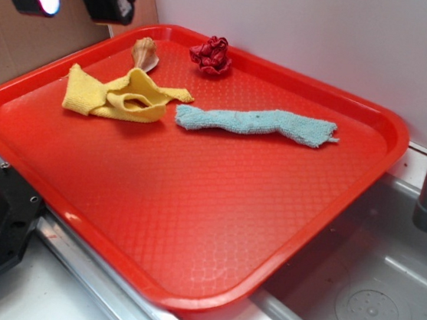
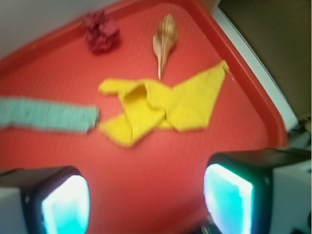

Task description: Grab the shell.

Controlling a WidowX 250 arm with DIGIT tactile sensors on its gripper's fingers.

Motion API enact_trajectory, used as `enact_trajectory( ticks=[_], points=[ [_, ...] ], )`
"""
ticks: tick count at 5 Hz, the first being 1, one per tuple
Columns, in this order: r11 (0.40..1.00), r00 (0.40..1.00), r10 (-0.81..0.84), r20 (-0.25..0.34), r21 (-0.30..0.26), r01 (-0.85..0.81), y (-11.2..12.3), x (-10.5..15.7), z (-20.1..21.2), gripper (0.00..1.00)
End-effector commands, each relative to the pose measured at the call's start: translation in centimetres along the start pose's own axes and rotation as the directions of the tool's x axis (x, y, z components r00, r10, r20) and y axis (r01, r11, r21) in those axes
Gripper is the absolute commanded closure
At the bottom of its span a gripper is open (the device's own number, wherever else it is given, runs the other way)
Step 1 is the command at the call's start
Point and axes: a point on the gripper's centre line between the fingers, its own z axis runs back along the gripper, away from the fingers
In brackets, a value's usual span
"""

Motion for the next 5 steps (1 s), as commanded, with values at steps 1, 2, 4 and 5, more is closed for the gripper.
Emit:
enact_trajectory(
  ticks=[1,2,4,5],
  points=[
    [0.998,0.992,0.045,0.117,0.033,-0.049,0.6,6.8,-4.6,0.00],
    [0.997,0.990,0.049,0.130,0.045,-0.055,0.8,9.2,-7.1,0.00],
    [0.993,0.988,0.089,0.125,0.065,-0.098,2.1,12.8,-12.3,0.00],
    [0.991,0.990,0.104,0.096,0.076,-0.111,3.1,13.0,-13.0,0.66]
  ],
)
